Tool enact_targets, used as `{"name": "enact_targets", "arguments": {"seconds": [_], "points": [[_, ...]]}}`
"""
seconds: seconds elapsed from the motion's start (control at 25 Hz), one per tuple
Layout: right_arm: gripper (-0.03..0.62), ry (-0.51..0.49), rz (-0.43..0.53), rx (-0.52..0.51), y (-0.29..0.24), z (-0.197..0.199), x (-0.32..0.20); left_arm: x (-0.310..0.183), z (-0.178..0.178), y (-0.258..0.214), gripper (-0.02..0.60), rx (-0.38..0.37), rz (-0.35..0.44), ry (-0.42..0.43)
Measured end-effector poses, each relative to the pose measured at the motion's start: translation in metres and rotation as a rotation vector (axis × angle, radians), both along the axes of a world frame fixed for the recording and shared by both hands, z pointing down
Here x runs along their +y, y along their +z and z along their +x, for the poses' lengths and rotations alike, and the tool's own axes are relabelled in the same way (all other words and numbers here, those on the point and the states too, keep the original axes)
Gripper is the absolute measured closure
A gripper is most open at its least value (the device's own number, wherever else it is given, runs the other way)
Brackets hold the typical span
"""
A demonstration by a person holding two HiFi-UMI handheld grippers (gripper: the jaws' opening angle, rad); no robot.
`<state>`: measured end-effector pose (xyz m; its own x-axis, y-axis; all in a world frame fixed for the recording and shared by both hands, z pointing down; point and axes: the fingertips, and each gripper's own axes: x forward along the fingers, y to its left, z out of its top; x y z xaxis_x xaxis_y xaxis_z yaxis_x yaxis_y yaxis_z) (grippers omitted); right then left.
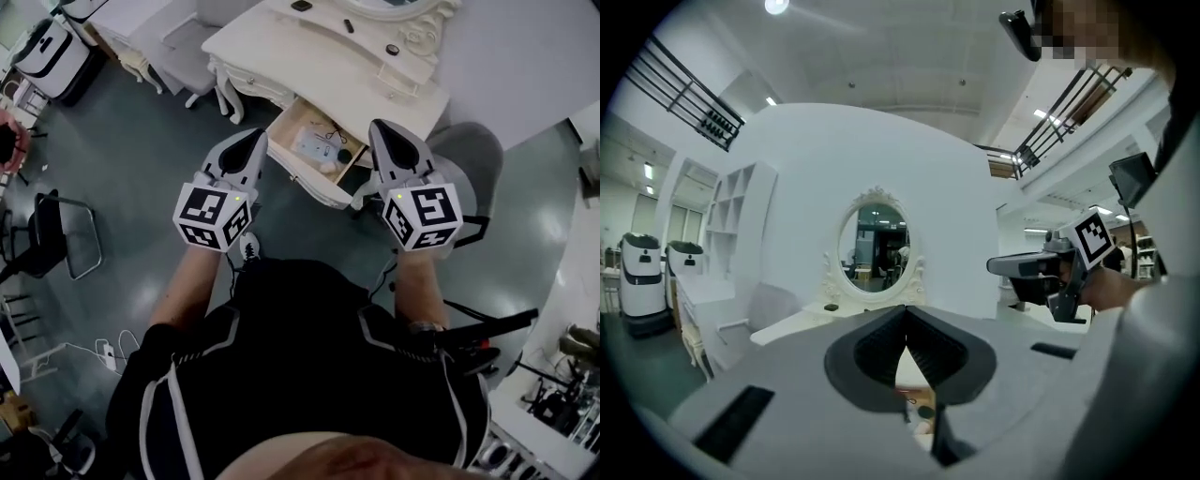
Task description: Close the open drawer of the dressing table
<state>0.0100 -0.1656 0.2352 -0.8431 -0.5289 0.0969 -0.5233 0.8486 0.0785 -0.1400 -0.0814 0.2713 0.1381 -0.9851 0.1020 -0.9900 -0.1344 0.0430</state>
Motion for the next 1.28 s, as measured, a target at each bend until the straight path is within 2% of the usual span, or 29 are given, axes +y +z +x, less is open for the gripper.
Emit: {"name": "enact_targets", "arguments": {"seconds": [0.32,0.52,0.76,0.96,1.12,1.28], "points": [[0.589,0.135,-0.07,0.013,0.021,-0.037,-0.012,-0.03,-0.052,0.014,0.577,-0.007,-0.027,0.131],[0.589,0.186,-0.091,0.035,0.036,-0.052,-0.008,-0.042,-0.072,0.027,0.577,0.004,-0.051,0.2],[0.589,0.266,-0.11,0.054,0.057,-0.064,-0.007,-0.054,-0.086,0.052,0.577,-0.017,-0.085,0.283],[0.589,0.384,-0.133,0.061,0.09,-0.066,-0.004,-0.059,-0.095,0.088,0.577,-0.047,-0.147,0.358],[0.589,0.421,-0.193,0.088,0.128,-0.072,0.001,-0.067,-0.098,0.114,0.577,-0.046,-0.164,0.415],[0.589,0.452,-0.269,0.132,0.174,-0.074,0.006,-0.076,-0.103,0.14,0.577,-0.045,-0.17,0.436]]}}
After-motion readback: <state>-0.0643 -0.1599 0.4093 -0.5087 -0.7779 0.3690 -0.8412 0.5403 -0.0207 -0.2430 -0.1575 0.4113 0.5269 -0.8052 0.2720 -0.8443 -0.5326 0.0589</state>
